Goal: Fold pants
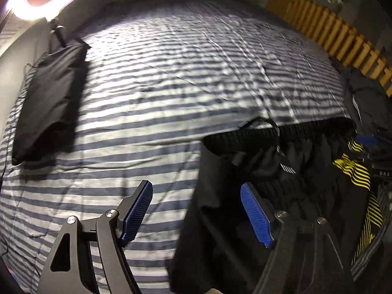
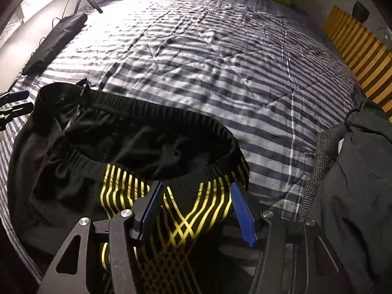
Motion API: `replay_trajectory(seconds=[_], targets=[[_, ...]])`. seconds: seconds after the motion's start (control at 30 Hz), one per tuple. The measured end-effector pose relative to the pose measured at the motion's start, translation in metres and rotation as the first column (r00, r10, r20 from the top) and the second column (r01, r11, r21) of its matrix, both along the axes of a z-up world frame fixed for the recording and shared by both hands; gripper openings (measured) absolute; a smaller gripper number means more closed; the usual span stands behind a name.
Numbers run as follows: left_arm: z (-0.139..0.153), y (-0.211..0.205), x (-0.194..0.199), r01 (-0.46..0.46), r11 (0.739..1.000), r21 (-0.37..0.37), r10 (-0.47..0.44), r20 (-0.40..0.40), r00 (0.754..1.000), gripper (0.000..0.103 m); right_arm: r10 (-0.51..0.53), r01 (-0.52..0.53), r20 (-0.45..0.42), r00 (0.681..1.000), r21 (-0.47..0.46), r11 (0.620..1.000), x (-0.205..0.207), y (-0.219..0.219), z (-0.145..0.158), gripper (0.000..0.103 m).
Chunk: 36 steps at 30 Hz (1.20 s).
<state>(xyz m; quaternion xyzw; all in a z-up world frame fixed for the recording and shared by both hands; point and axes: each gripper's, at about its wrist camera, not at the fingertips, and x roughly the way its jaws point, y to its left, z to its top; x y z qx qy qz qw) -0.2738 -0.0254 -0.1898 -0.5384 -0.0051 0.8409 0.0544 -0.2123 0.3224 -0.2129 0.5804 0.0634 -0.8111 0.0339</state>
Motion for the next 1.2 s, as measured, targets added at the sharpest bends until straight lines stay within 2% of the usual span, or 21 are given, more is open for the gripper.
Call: replay_trajectory(seconds=[0.2, 0.3, 0.33, 0.4, 0.5, 0.73, 0.87, 0.93, 1.0, 1.07, 1.13, 1.2], targets=[[-0.019, 0.009, -0.003, -0.005, 0.999, -0.043, 0.007, 0.050, 0.999, 0.077, -0.023, 0.021, 0.045, 0.999, 0.048, 0.999, -0.010, 0.003, -0.016, 0.053], [-0.026, 0.009, -0.004, -0.025, 0.999, -0.037, 0.028, 0.083, 0.996, 0.077, -0.037, 0.036, 0.045, 0.998, 0.021, 0.999, -0.012, 0.006, -0.023, 0.051], [-0.028, 0.010, -0.004, -0.028, 0.999, -0.032, 0.031, 0.097, 0.995, 0.077, -0.038, 0.038, 0.049, 0.998, 0.001, 0.999, -0.012, 0.007, -0.023, 0.045], [-0.029, 0.013, -0.003, -0.024, 0.999, -0.044, 0.029, 0.105, 0.994, 0.077, -0.032, 0.035, 0.058, 0.998, -0.056, 0.998, -0.011, 0.009, -0.020, 0.015], [-0.027, 0.017, 0.002, -0.025, 0.996, -0.088, 0.034, 0.100, 0.994, 0.078, -0.032, 0.033, 0.029, 0.999, -0.048, 0.998, -0.006, 0.009, -0.009, 0.010], [-0.007, 0.015, 0.010, -0.015, 0.998, -0.067, 0.019, 0.046, 0.999, 0.078, -0.134, 0.118, -0.083, 0.987, -0.181, 0.976, 0.000, 0.044, 0.040, 0.009], [0.002, 0.019, -0.002, -0.002, 0.999, -0.036, 0.003, 0.021, 1.000, 0.078, -0.241, 0.205, -0.079, 0.967, -0.313, 0.927, -0.008, 0.082, 0.049, 0.009], [0.000, 0.025, -0.012, 0.007, 0.999, -0.043, -0.006, 0.013, 1.000, 0.077, -0.295, 0.262, -0.054, 0.954, -0.328, 0.907, -0.017, 0.100, 0.040, 0.009], [-0.004, 0.030, -0.022, 0.006, 0.998, -0.056, -0.005, 0.009, 1.000, 0.067, -0.341, 0.328, 0.008, 0.940, -0.292, 0.898, -0.029, 0.114, 0.019, 0.010], [-0.009, 0.033, -0.028, 0.018, 0.999, -0.036, -0.017, 0.023, 1.000, 0.063, -0.351, 0.346, 0.040, 0.936, -0.292, 0.891, -0.030, 0.119, 0.011, 0.012], [-0.011, 0.037, -0.029, 0.043, 0.999, -0.031, -0.042, 0.024, 0.999, 0.063, -0.338, 0.326, 0.016, 0.941, -0.316, 0.891, -0.020, 0.118, 0.018, 0.016], [-0.010, 0.042, -0.029, 0.066, 0.996, -0.055, -0.065, 0.012, 0.998, 0.063, -0.315, 0.295, -0.027, 0.949, -0.287, 0.912, -0.009, 0.114, 0.033, 0.026]])
